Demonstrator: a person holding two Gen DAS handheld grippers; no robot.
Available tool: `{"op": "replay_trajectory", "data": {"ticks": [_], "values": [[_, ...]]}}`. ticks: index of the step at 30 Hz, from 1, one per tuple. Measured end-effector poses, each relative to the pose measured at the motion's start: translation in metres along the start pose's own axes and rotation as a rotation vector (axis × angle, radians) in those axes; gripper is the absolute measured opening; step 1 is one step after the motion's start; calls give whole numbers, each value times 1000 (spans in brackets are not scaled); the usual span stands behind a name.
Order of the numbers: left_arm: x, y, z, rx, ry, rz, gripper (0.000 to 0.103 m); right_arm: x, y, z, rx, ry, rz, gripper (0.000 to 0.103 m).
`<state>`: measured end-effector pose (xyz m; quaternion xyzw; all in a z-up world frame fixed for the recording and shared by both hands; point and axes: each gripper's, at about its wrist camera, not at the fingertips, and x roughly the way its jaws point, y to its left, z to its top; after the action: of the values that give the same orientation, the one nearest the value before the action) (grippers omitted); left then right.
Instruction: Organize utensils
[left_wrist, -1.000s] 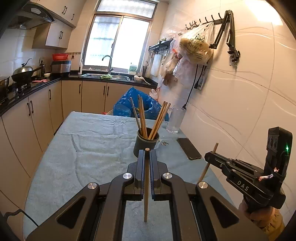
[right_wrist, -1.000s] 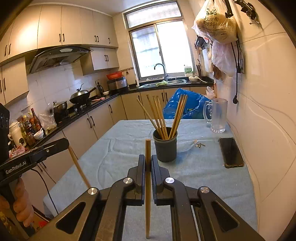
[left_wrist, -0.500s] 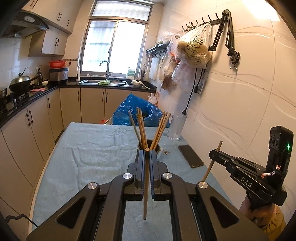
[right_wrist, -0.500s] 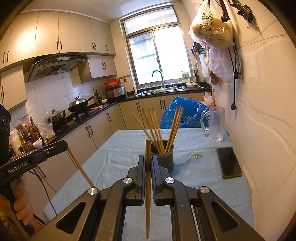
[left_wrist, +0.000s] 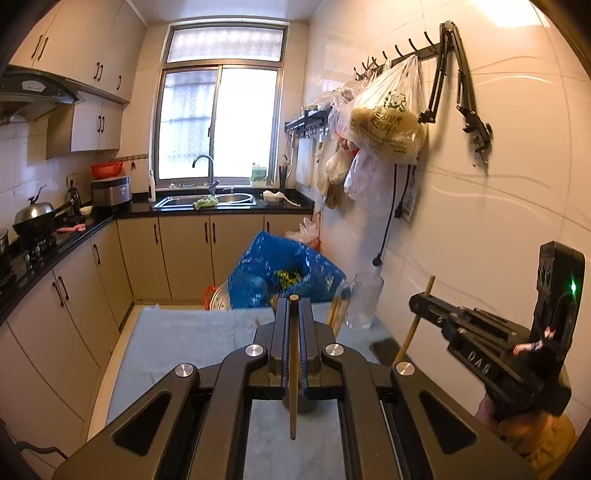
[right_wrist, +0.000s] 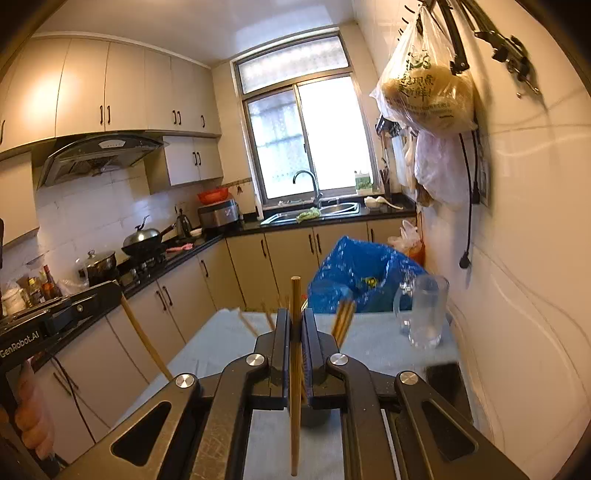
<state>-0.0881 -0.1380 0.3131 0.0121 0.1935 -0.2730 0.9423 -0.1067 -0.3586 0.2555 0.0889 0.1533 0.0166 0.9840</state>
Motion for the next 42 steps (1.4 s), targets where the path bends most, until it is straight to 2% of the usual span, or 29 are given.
{"op": "replay_trajectory", "data": {"ticks": [6,11,15,24,38,40,42], "values": [[34,3,35,-44,-30,-11,4,34,-3,28,11,-35,-13,6],[63,7,45,-89,-33,-30,4,63,-11,34,30,-54,-40,6],[98,11,39,-135,-12,-23,4,87,-23,28,62,-56,-71,6],[154,15,5,-153,103,-3,4,128,-49,-4,133,46,-73,6],[146,11,-18,-154,132,-2,5,151,-61,-43,194,156,-54,7],[138,13,-18,-167,128,-7,8,150,-63,-44,212,161,-49,10],[131,16,-17,-182,123,-10,19,147,-65,-43,222,160,-49,18]]}}
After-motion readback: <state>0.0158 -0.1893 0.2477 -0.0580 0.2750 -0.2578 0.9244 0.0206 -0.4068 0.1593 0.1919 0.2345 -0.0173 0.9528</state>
